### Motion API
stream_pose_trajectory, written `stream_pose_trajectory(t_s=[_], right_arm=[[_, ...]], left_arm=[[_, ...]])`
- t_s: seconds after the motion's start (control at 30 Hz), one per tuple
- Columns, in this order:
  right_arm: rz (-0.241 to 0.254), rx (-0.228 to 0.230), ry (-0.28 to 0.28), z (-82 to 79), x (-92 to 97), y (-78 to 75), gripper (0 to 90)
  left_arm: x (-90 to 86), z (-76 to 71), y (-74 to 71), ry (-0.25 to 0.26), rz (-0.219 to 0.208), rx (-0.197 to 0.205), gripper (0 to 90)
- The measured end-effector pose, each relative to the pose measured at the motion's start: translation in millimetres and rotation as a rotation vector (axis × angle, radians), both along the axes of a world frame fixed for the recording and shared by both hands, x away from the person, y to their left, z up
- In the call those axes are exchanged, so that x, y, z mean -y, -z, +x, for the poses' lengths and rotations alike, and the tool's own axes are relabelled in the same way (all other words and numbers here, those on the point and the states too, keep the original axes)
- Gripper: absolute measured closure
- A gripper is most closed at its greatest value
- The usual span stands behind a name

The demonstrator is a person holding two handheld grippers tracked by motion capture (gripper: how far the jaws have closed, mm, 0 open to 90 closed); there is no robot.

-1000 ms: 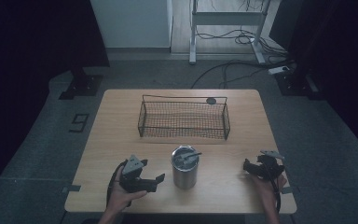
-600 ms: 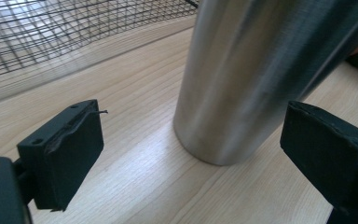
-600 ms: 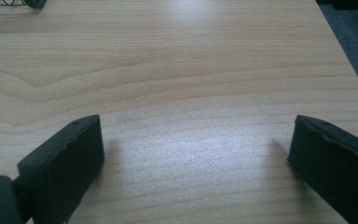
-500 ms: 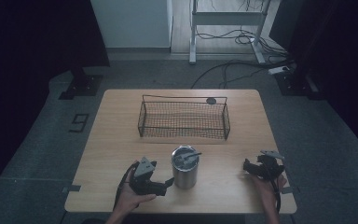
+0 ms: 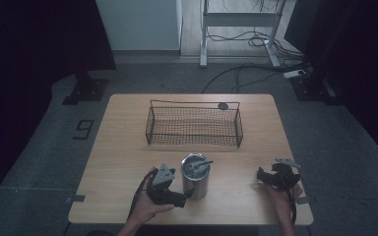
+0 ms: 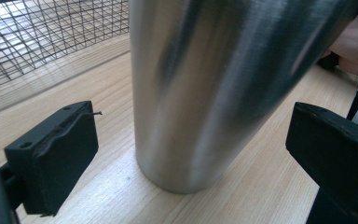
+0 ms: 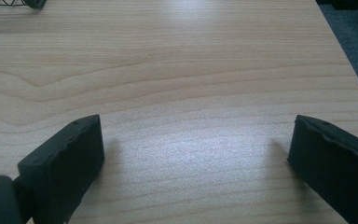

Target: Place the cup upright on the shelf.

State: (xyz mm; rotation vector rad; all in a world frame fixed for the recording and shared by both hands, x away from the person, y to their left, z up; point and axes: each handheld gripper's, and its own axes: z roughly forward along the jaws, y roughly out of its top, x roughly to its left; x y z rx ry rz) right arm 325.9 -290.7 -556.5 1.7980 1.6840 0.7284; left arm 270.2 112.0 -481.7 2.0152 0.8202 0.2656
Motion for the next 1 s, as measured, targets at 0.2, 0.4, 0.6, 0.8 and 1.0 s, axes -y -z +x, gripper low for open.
stream_pose_trajectory(t_s=[0.2, 0.4, 0.6, 0.8, 1.0], right_arm=[[0.003, 0.001, 0.006, -0.6, -0.1, -0.1, 3.7], [0.003, 0.001, 0.007, -0.8, 0.0, -0.1, 3.8], [0.005, 0.001, 0.010, -0.8, 0.0, -0.1, 3.8], [0.004, 0.001, 0.010, -0.8, 0.0, -0.1, 3.8], [0.004, 0.001, 0.011, -1.0, 0.1, -0.2, 3.9]], left_arm=[[9.3, 3.6, -3.2, 0.014, -0.001, -0.006, 2.7], [20.3, 10.4, -4.9, 0.020, -0.004, -0.012, 2.5], [32.6, 16.0, -6.4, 0.013, 0.010, -0.004, 2.2], [37.4, 20.7, -4.6, 0.014, 0.005, -0.005, 0.5], [41.0, 25.0, -1.7, 0.018, -0.003, -0.003, 0.0]])
